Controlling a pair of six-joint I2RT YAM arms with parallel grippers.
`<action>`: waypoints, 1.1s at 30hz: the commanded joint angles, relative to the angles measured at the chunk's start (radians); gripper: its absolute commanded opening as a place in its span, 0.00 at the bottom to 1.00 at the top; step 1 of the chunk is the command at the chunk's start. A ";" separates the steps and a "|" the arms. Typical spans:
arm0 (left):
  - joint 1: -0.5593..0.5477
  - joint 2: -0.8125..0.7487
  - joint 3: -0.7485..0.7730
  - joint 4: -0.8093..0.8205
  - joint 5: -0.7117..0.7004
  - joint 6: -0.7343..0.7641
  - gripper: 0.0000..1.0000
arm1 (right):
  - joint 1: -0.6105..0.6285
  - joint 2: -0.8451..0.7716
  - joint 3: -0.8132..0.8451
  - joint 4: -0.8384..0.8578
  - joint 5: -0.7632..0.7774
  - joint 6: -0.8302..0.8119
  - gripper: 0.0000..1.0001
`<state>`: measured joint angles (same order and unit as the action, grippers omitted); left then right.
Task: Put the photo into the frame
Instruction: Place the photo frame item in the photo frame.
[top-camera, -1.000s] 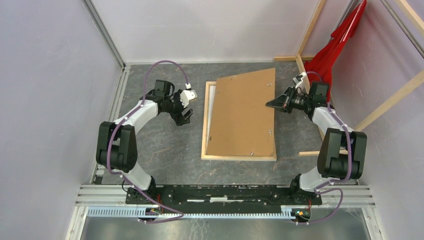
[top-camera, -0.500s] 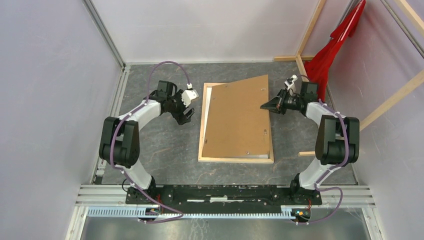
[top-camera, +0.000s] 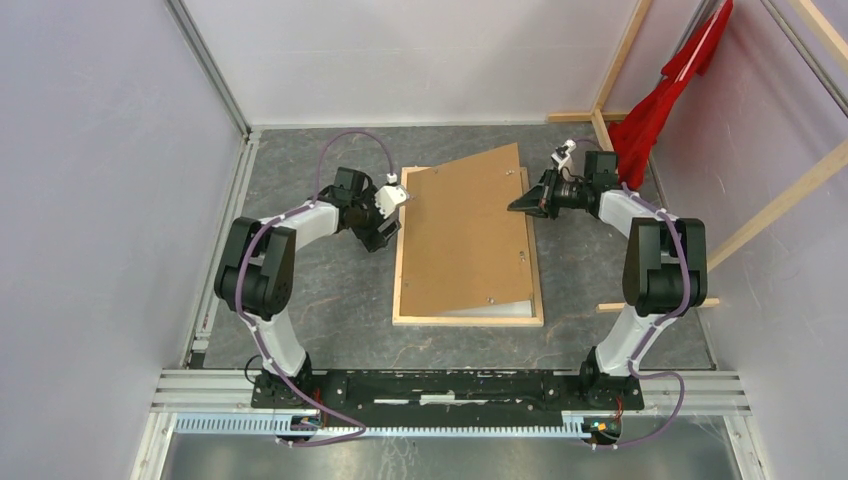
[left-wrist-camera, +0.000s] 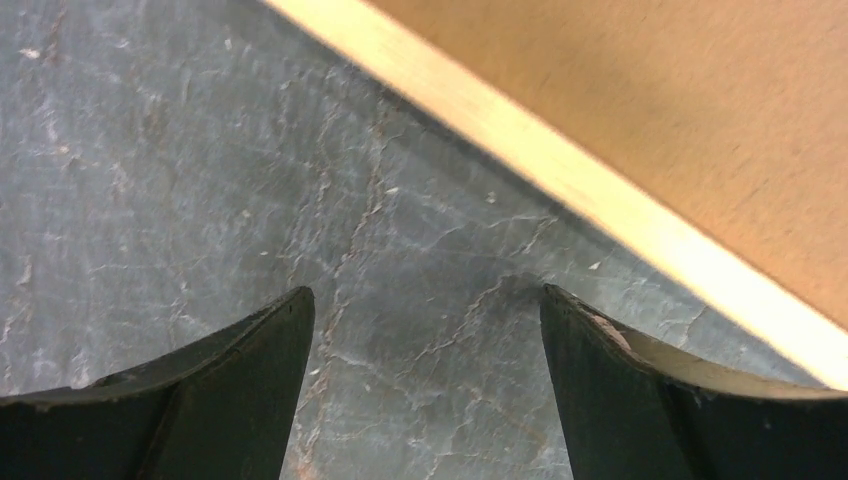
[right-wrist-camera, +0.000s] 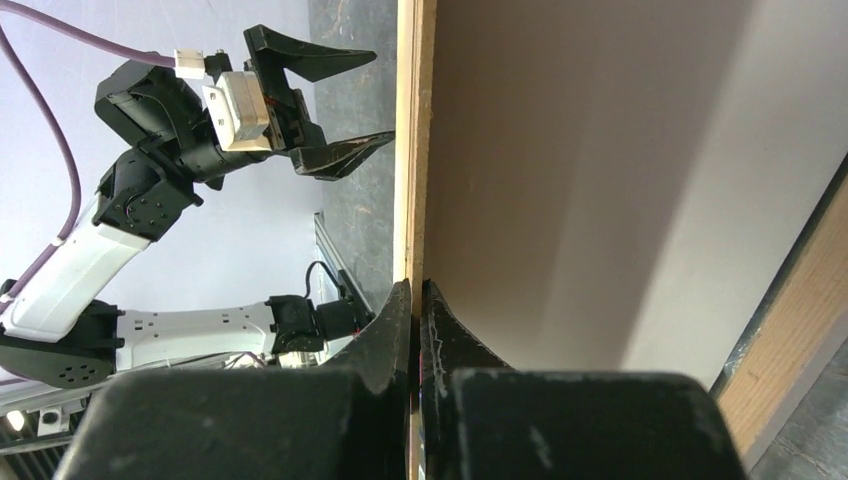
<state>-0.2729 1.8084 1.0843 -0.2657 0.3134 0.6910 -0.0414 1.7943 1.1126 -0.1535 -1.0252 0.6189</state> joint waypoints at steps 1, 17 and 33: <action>-0.031 0.021 0.019 0.049 -0.012 -0.049 0.89 | 0.032 0.014 0.043 0.011 -0.003 -0.040 0.00; 0.039 -0.056 -0.010 0.036 -0.050 -0.057 0.88 | 0.212 0.049 0.014 0.023 0.194 -0.020 0.08; 0.083 -0.171 -0.085 -0.001 -0.024 -0.042 0.89 | 0.306 0.072 0.186 -0.276 0.484 -0.196 0.79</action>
<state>-0.1913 1.6688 1.0199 -0.2634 0.2638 0.6674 0.2558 1.8805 1.2350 -0.3527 -0.6189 0.4805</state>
